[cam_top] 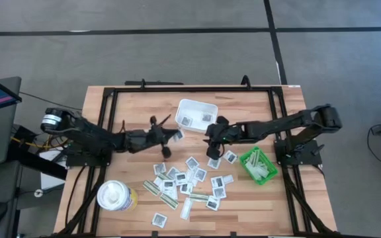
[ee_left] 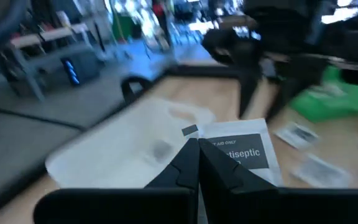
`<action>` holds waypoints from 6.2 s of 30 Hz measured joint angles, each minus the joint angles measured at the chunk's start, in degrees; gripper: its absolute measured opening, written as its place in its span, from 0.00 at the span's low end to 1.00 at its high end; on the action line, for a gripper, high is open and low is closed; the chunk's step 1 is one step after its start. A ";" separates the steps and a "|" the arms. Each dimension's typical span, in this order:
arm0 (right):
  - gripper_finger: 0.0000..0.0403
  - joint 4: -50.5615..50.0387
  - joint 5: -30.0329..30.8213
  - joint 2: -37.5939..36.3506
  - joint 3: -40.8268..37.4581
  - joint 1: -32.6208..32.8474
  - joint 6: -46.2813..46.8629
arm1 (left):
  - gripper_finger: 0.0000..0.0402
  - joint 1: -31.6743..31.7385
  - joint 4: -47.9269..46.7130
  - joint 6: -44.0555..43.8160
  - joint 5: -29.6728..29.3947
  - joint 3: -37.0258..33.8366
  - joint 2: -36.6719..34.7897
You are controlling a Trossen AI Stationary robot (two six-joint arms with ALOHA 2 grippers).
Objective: Pick & Place First Aid Supplies
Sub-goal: Put the towelette pack into the white bin
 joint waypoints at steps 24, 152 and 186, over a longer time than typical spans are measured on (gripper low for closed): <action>0.29 -2.86 -0.92 -1.65 0.41 1.05 -0.05 | 0.20 14.62 6.92 1.74 3.48 13.80 22.13; 0.29 13.26 -9.88 17.11 1.98 7.20 1.42 | 0.01 -3.49 -9.59 5.51 24.09 11.07 25.99; 0.29 14.77 -9.88 17.11 2.01 6.57 1.40 | 0.01 5.02 -24.31 12.65 6.79 11.19 4.32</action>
